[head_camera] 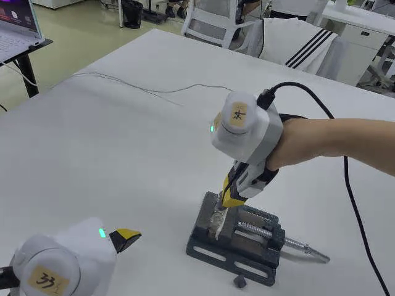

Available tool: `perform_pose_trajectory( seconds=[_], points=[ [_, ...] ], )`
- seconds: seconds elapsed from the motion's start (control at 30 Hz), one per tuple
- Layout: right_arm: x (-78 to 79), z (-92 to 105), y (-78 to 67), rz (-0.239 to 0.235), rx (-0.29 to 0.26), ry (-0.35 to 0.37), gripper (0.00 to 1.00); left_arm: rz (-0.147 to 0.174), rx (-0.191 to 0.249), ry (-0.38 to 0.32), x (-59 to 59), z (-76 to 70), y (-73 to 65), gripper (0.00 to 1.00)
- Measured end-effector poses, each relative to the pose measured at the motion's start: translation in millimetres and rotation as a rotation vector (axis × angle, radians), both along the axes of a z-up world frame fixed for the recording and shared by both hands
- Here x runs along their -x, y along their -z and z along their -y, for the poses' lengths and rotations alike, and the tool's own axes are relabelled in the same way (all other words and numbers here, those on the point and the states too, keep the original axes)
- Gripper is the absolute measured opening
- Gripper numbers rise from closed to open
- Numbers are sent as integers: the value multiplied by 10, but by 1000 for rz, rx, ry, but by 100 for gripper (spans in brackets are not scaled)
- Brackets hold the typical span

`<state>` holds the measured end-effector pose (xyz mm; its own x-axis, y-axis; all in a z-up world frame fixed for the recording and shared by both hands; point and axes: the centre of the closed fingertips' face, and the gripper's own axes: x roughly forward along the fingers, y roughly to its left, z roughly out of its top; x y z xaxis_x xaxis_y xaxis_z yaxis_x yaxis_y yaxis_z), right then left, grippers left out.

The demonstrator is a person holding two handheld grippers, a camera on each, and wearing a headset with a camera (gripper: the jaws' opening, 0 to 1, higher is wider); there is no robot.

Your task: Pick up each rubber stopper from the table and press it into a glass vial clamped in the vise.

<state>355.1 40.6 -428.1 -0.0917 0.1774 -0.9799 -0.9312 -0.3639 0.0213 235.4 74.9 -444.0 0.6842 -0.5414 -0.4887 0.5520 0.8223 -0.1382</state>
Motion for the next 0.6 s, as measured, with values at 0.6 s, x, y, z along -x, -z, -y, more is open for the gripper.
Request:
perform_pose_trajectory(
  seconds=[0.6],
  points=[
    [10, 2, 27, -20, -8, 89, 0, 30, 19, -19, -177, -71, -112, 87]
  ],
)
